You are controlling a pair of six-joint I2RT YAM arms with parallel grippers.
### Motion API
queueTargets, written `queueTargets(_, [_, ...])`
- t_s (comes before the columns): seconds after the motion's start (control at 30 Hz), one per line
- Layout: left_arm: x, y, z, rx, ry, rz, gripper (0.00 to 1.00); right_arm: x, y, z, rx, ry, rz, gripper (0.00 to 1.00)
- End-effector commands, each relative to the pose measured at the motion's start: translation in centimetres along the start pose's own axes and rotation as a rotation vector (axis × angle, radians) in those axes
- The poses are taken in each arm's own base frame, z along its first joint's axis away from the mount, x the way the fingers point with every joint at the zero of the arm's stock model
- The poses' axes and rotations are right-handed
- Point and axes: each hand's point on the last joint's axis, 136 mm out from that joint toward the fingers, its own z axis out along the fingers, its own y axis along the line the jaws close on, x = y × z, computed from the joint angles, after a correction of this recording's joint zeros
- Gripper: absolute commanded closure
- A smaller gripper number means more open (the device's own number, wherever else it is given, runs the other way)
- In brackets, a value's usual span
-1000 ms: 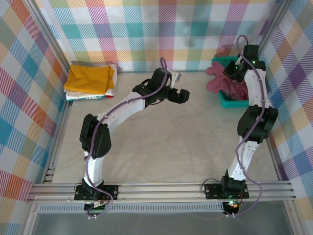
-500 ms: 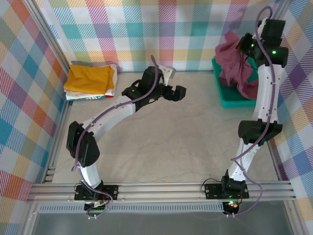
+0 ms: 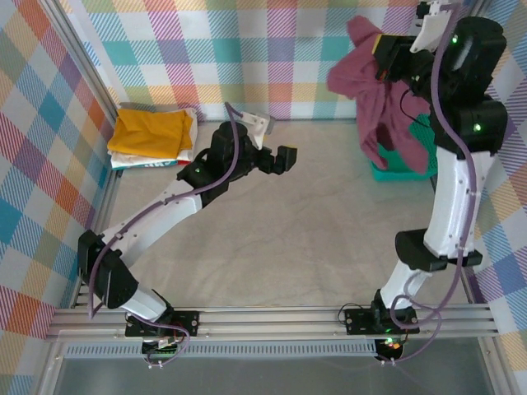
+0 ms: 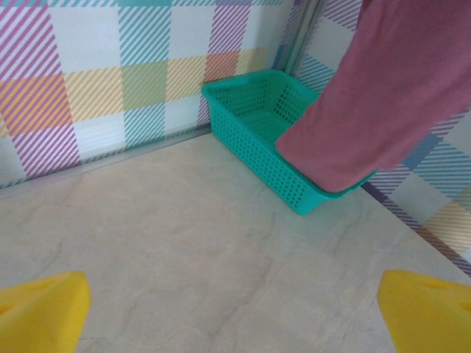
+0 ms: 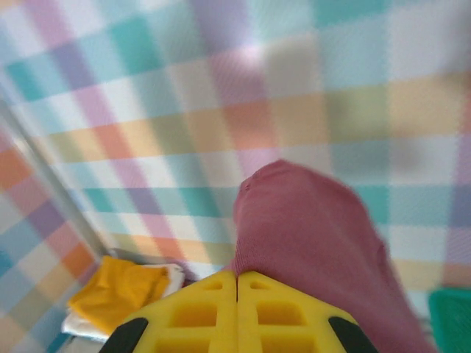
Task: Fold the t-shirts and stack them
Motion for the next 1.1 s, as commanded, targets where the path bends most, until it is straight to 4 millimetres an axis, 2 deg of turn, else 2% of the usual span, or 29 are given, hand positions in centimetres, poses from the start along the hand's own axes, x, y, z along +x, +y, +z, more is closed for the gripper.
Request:
queueTargets(0.0, [-2.8,0.1,-2.5,-0.025,-0.112,0.026,0.0,-4.0,4.0,-3.6,-0.084,-0.152,-0.129,1.0])
queueTargets(0.1, [-3.1,0.5,-4.0,-0.048,-0.144,0.036,0.0,-3.7,5.3,-4.0,-0.107,-0.15,-0.131,1.0])
queueTargets(0.2, [-3.3,0.9,-5.9,-0.07,-0.162,0.053,0.0,-1.1,5.3,-1.8,-0.117,-0.064,-0.057,1.0])
queueTargets(0.27, [-2.9,1.7,-7.7,-0.116,-0.176,0.062,0.0,2.2,4.6,1.0,-0.097,0.027,0.002,1.0])
queueTargets(0.33, [-1.7,3.3,-9.6,-0.186,-0.18,0.057,0.0,6.3,3.4,4.6,-0.076,0.121,0.056,1.0])
queueTargets(0.4, [0.0,5.2,-11.1,-0.246,-0.172,0.029,0.0,10.6,2.5,8.8,-0.066,0.191,0.12,1.0])
queueTargets(0.47, [2.0,6.4,-11.5,-0.264,-0.122,0.004,0.0,13.9,1.4,12.7,-0.042,0.25,0.159,1.0])
queueTargets(0.5, [3.1,6.7,-11.6,-0.272,-0.078,0.005,0.0,15.2,0.7,14.4,-0.014,0.282,0.175,0.94])
queueTargets(0.57, [5.3,7.0,-11.3,-0.281,0.011,0.016,0.0,17.6,-0.6,17.4,0.037,0.357,0.184,0.64])
queueTargets(0.6, [6.4,7.0,-11.1,-0.275,0.051,0.017,0.0,18.4,-1.4,18.4,0.078,0.382,0.18,0.58])
queueTargets(0.67, [9.5,6.8,-10.5,-0.251,0.163,-0.003,0.0,19.8,-3.4,19.2,0.17,0.409,0.161,0.53])
queueTargets(0.73, [12.7,6.1,-9.7,-0.215,0.262,-0.032,0.0,21.2,-4.1,18.8,0.193,0.459,0.144,0.5])
queueTargets(0.83, [17.5,4.8,-8.8,-0.192,0.396,-0.06,0.0,25.5,-4.6,17.7,0.214,0.625,0.135,0.47])
queueTargets(0.9, [21.0,4.0,-8.2,-0.182,0.473,-0.096,0.0,29.2,-4.3,16.9,0.196,0.717,0.158,0.46])
queueTargets(1.03, [26.0,3.8,-7.9,-0.215,0.584,-0.165,0.03,33.2,-4.2,15.1,0.146,0.614,0.203,0.44])
queueTargets(1.07, [27.0,3.9,-7.9,-0.225,0.605,-0.183,0.03,34.5,-4.5,14.7,0.16,0.641,0.208,0.43])
